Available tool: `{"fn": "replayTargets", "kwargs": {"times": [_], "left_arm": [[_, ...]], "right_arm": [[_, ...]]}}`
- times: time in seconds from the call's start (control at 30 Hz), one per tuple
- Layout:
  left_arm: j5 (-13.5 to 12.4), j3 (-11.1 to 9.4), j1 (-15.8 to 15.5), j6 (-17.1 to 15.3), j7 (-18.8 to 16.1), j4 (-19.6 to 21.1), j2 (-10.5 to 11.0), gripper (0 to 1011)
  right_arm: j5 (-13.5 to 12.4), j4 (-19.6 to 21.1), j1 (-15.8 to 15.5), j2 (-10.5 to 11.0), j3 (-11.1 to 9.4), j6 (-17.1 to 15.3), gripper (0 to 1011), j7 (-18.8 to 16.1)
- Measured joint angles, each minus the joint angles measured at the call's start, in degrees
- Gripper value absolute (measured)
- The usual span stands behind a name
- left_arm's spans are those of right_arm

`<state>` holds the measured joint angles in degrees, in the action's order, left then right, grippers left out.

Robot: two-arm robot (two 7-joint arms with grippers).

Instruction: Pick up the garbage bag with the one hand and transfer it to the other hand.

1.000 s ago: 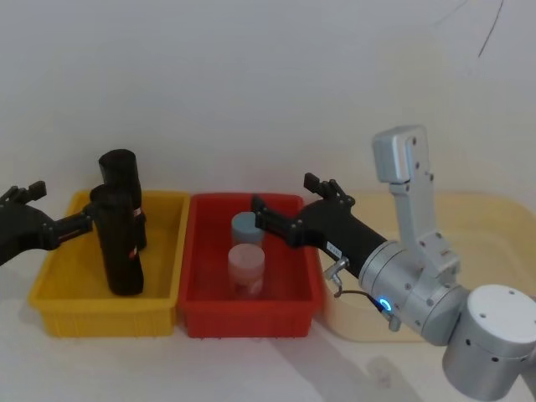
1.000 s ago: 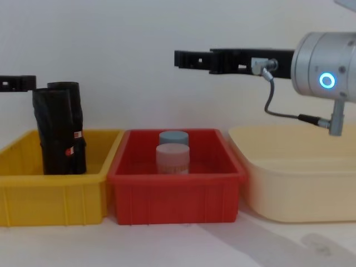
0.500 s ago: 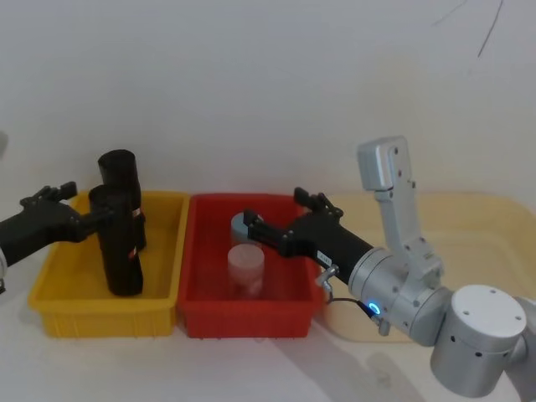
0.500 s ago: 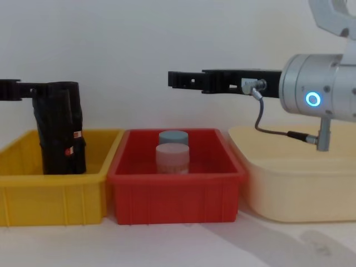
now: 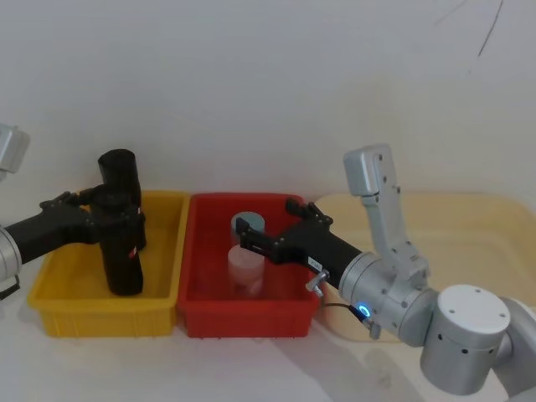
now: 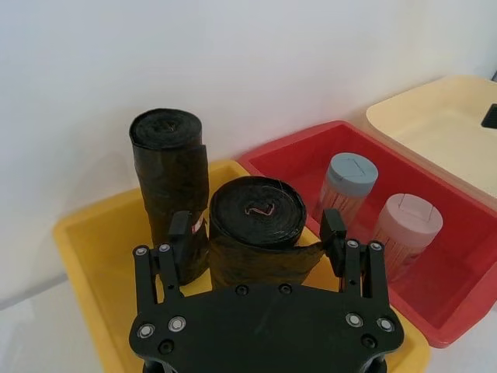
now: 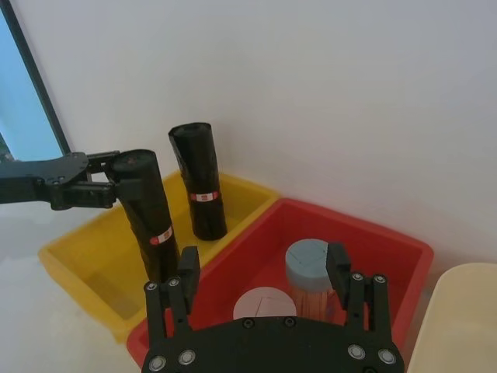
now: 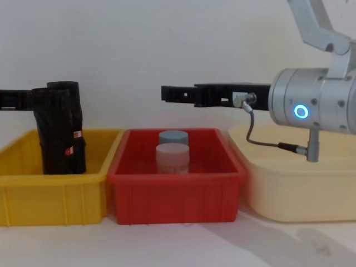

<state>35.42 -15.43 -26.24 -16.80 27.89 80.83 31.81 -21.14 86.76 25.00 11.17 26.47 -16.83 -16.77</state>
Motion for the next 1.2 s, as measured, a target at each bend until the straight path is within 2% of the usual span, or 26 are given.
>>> {"fn": "replayTargets", "kwargs": {"times": [0.43,1.2], "left_arm": [[0.1,-1.4,-1.8,-0.2,1.5,-2.4,-0.2,1002],[0.1,-2.0,-2.5,-0.3,2.0,-3.4,-0.2,1002]], "right_arm": [[0.4,-4.4,2.3,-0.2,1.6,-0.2,1004,-1.9],[2.2,-13.8,7.7,-1.3,5.0,0.5,1004,-6.7]]}}
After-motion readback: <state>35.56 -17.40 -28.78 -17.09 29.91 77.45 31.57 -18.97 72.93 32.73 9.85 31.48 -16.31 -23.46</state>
